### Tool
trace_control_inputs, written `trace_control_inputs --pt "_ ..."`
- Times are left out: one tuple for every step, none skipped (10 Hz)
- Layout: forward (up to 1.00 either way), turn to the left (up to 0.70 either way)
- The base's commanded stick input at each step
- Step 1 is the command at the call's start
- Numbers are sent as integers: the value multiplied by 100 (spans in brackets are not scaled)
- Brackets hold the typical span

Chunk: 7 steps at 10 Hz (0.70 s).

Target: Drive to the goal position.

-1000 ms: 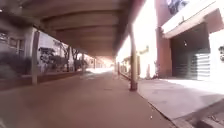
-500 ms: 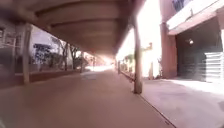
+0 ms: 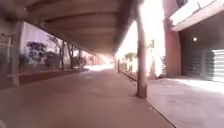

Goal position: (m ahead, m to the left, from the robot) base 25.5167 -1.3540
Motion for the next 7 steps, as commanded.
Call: trace_control_inputs --pt "85 0" --pt "85 0" --pt "85 0" --pt "85 0" --pt "85 0" --pt "85 34" --pt "85 34"
